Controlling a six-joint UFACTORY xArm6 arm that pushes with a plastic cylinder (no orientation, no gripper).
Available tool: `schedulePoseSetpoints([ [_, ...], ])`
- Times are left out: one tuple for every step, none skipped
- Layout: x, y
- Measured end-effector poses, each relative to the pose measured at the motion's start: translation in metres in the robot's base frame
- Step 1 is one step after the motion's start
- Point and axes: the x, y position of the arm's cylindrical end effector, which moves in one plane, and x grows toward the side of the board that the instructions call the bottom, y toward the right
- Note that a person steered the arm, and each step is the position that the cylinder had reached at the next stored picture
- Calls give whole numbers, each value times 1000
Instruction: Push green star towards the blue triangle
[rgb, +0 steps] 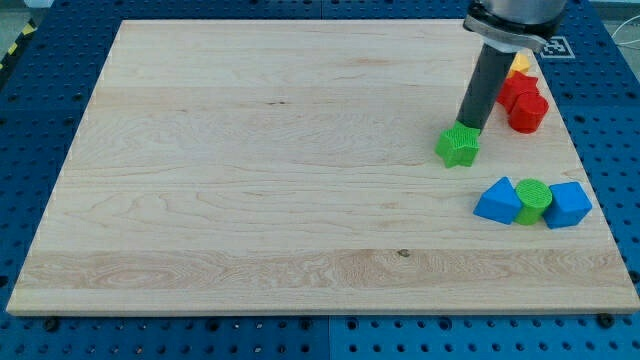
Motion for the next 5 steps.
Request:
schedulePoseSetpoints([
  [5, -7],
  [24, -13],
  [35, -29],
  [44, -40],
  [55, -44],
])
